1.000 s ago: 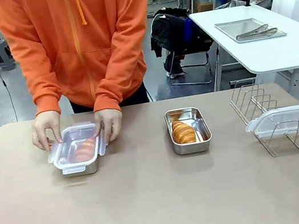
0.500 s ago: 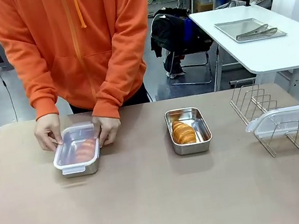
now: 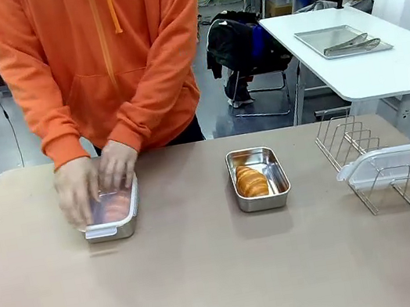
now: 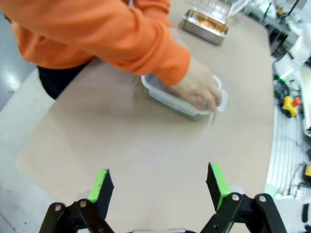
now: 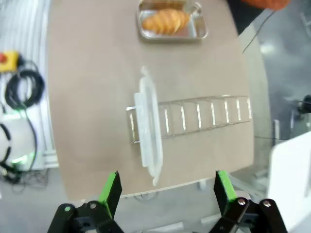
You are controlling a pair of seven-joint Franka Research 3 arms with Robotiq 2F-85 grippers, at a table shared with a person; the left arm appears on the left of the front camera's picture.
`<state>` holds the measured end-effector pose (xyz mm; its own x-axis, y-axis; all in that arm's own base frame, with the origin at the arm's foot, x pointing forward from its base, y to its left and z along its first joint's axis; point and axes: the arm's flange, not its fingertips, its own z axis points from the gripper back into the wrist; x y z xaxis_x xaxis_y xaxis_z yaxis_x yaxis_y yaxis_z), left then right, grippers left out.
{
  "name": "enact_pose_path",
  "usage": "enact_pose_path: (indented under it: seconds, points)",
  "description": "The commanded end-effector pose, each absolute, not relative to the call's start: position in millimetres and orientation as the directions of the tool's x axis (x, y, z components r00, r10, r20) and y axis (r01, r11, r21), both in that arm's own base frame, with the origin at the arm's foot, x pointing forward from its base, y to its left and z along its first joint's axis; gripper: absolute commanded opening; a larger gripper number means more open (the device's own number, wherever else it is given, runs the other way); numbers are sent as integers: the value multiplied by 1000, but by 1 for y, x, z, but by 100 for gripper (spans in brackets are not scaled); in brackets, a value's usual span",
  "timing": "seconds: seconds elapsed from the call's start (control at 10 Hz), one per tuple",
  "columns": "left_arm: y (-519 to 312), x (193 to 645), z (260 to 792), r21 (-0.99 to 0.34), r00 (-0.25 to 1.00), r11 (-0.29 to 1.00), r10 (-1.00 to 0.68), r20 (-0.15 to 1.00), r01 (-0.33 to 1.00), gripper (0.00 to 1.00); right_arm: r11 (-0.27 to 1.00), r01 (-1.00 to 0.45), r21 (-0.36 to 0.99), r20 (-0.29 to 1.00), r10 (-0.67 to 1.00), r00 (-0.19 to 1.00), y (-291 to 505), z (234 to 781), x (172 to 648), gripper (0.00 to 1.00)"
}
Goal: Place the bread in airtight containers.
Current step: Pick up one Airtight Container lid and hand it to the human.
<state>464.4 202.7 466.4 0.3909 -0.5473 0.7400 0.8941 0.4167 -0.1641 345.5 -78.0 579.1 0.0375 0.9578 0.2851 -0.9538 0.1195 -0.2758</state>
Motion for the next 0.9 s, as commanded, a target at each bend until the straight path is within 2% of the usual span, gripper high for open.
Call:
enact_pose_path:
  seconds: [0.0, 0.3, 0.8]
  points:
    - [200, 464, 469, -171, 405, 427, -552, 729, 888, 100, 119, -953, -279, 181, 981, 69, -33, 557, 333, 100]
    - [200, 464, 469, -171, 405, 427, -552, 729, 888, 100, 107, -963, -247, 143, 987, 73, 6, 529, 338, 100]
    - [200, 464, 469, -171, 405, 427, -552, 729, 888, 100, 67, -953, -295, 63, 997, 50, 16, 464, 349, 100]
